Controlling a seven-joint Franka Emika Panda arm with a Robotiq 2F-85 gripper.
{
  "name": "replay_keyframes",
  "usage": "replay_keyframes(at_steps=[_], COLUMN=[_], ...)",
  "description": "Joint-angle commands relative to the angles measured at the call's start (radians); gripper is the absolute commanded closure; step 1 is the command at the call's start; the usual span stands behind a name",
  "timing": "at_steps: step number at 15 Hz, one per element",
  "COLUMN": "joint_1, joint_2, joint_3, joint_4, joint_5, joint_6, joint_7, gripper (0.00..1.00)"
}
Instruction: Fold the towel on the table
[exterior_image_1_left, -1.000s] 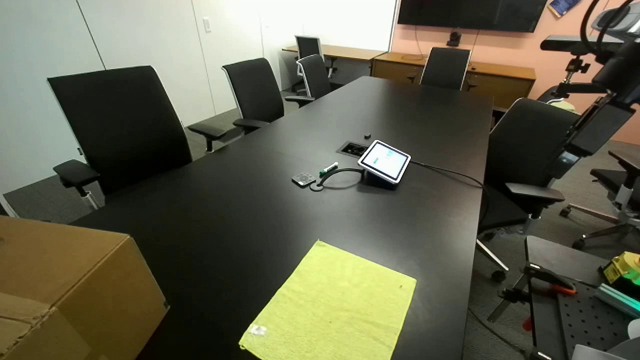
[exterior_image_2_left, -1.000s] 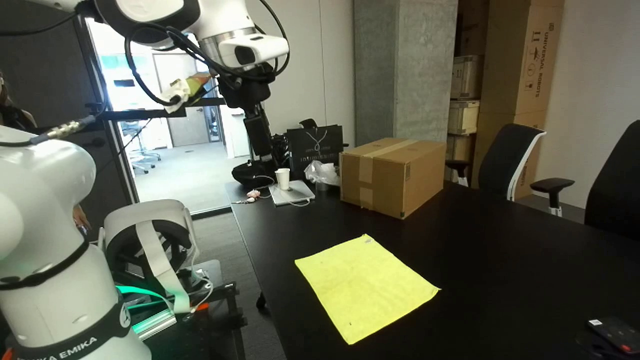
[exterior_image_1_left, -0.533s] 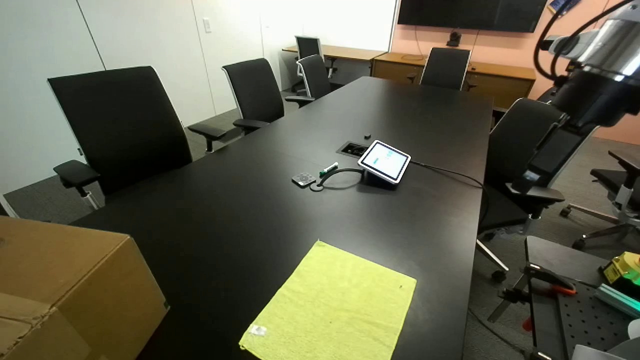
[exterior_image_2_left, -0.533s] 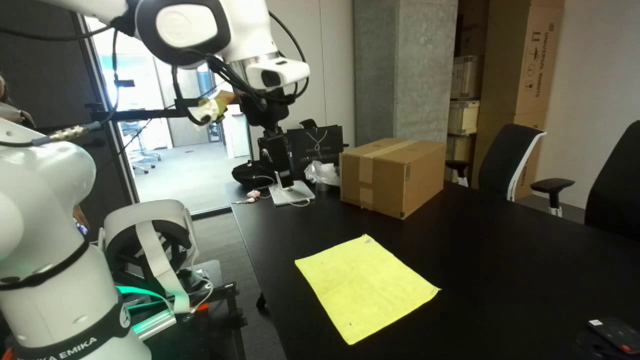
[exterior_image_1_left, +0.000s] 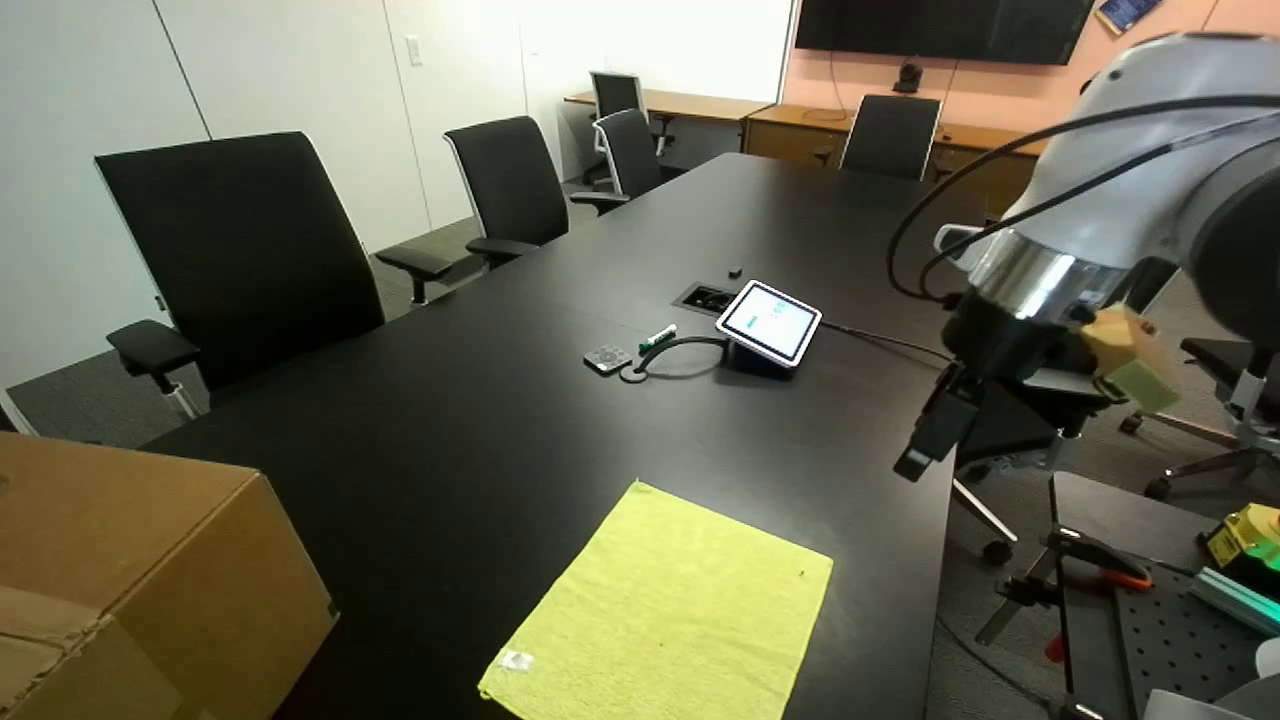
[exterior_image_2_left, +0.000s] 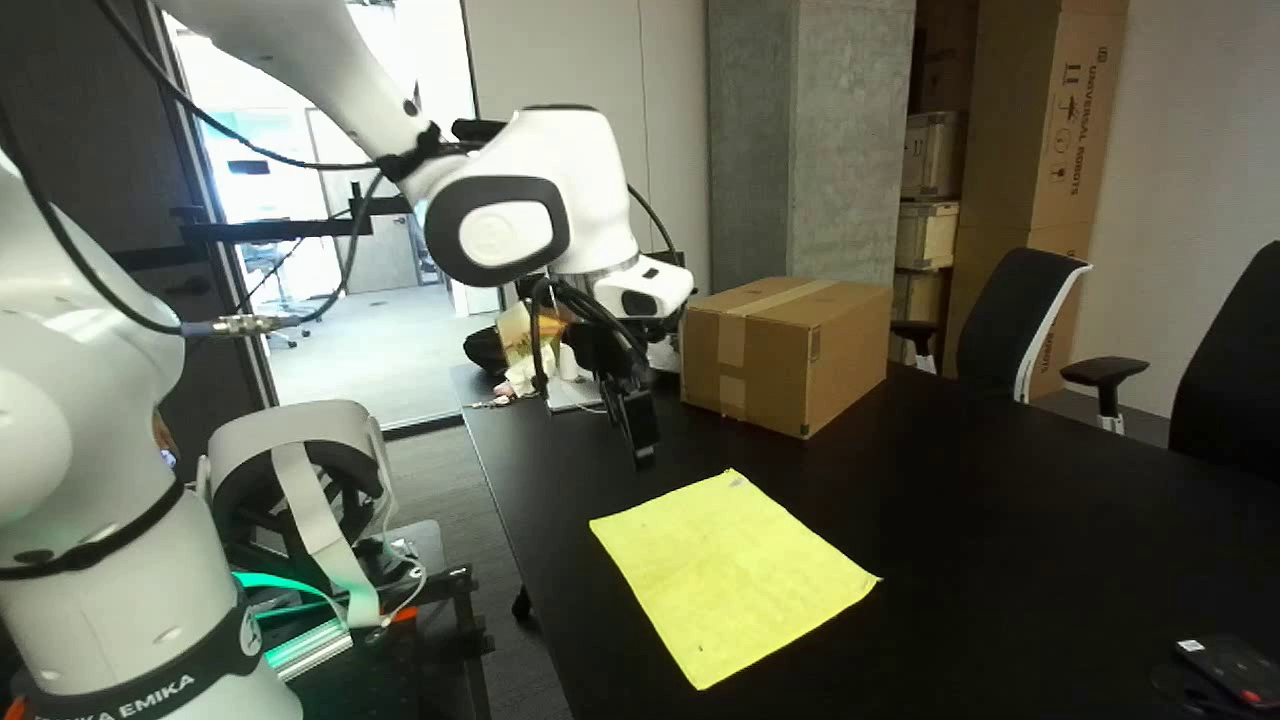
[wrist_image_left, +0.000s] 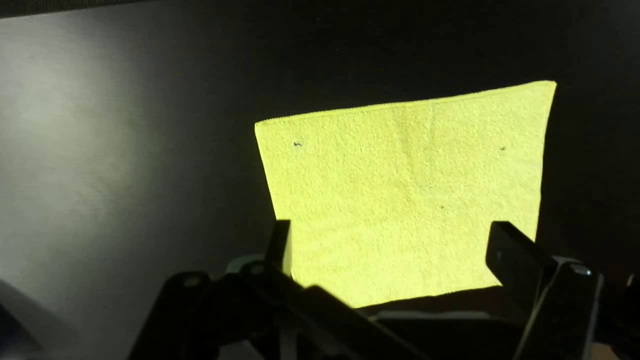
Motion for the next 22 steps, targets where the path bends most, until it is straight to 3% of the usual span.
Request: replay_keyframes(at_steps=[1, 11, 19, 22], joint_1=[0.023, -0.088, -0.216, -0.222], joint_2=[0.249, 0.685, 0.872, 0.914], joint_3=[-0.031, 0.029, 0.100, 0.103], joint_4=[0.092, 0.339, 0.442, 0.448], joint_5=[0.041, 0.023, 0.010, -0.011], joint_6=[0.107, 0.193, 0.190, 0.189], joint_7=[-0.084, -0.143, -0.244, -0.261], gripper=[0.00, 0.00, 0.00, 0.00])
